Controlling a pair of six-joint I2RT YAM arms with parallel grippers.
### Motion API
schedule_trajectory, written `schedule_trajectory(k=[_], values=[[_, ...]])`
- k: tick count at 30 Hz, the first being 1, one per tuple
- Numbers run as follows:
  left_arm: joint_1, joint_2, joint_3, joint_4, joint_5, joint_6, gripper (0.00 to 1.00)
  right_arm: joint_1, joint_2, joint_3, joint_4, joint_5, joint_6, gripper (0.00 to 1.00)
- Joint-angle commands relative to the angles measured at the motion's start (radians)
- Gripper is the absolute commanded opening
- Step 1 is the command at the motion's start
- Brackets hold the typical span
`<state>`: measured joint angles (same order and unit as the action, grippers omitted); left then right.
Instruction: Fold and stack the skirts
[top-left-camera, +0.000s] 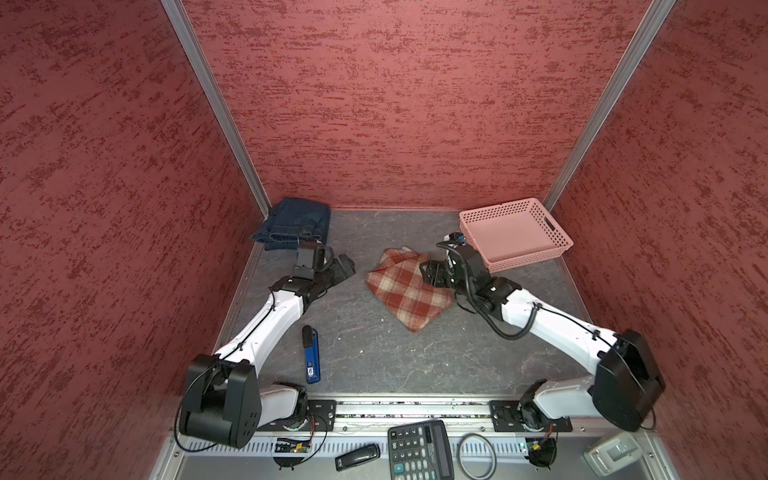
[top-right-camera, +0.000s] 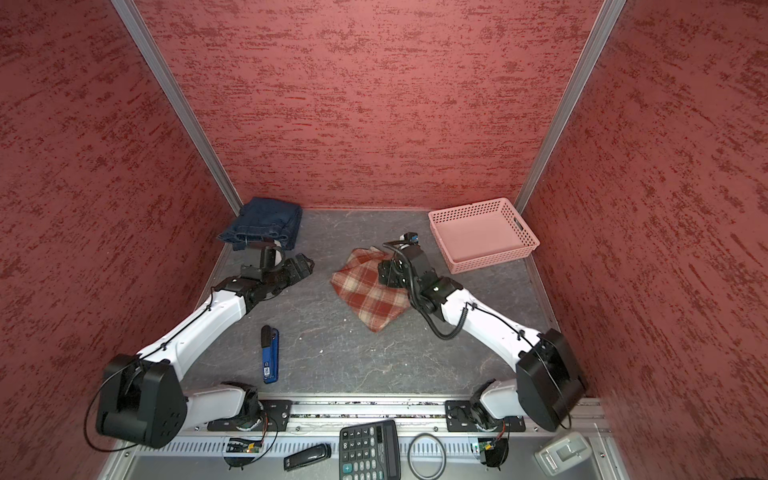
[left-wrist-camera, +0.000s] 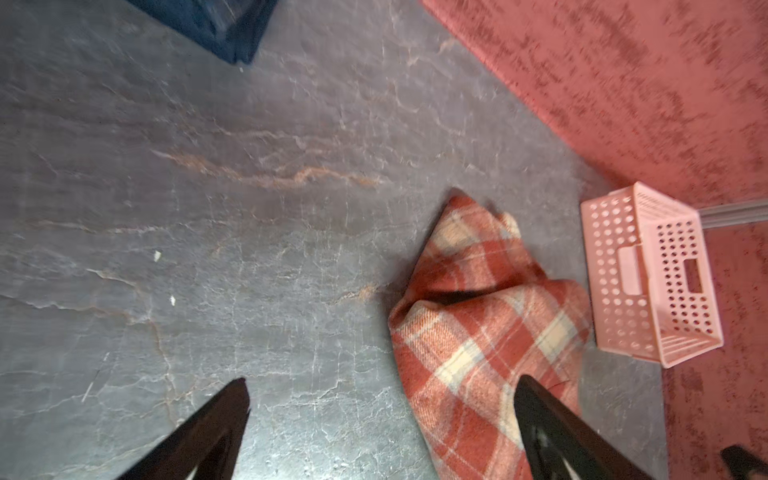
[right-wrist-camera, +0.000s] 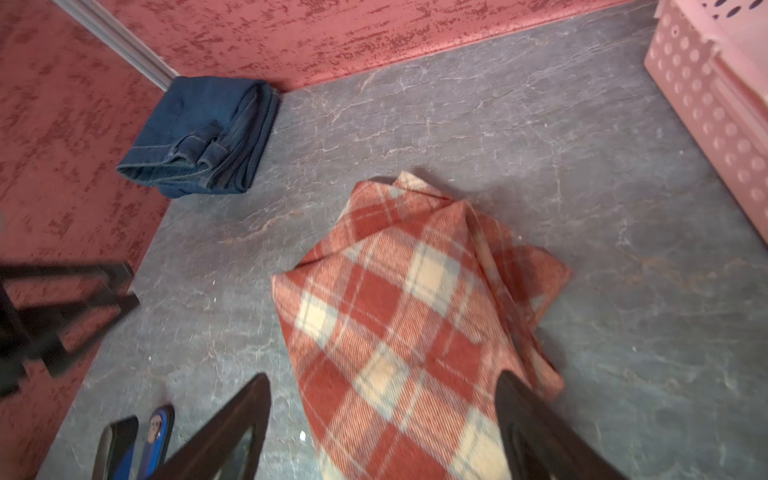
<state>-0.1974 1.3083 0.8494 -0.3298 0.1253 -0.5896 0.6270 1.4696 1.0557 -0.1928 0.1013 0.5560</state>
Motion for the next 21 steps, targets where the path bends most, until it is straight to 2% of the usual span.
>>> schedule_trajectory(k=[1, 5, 9, 11, 12, 14, 15, 17, 21], values=[[-0.021, 0.036, 0.013, 0.026, 0.041, 0.032, 1.00, -0.022, 0.120, 0.052, -0.114, 0.024, 0.023, 0.85], [-0.056, 0.059, 0.012, 0.031, 0.065, 0.057, 1.00, -0.103, 0.235, 0.089, -0.043, -0.081, 0.002, 0.84], [-0.072, 0.060, -0.018, 0.063, 0.083, 0.051, 1.00, -0.161, 0.354, 0.169, -0.003, -0.081, -0.088, 0.82], [-0.076, 0.061, -0.027, 0.078, 0.087, 0.045, 1.00, -0.183, 0.416, 0.209, 0.034, -0.135, -0.142, 0.79], [-0.076, 0.062, -0.027, 0.080, 0.087, 0.045, 1.00, -0.186, 0.438, 0.226, 0.047, -0.174, -0.162, 0.71], [-0.076, 0.060, -0.024, 0.083, 0.087, 0.042, 1.00, -0.185, 0.455, 0.234, 0.098, -0.280, -0.199, 0.49], [-0.074, 0.056, -0.021, 0.081, 0.086, 0.041, 1.00, -0.186, 0.444, 0.224, 0.136, -0.319, -0.197, 0.31], [-0.069, 0.047, -0.012, 0.077, 0.083, 0.040, 1.00, -0.184, 0.406, 0.207, 0.197, -0.374, -0.205, 0.03], [-0.027, 0.023, 0.016, 0.061, 0.099, 0.028, 1.00, -0.184, 0.329, 0.277, 0.176, -0.362, -0.263, 0.00]])
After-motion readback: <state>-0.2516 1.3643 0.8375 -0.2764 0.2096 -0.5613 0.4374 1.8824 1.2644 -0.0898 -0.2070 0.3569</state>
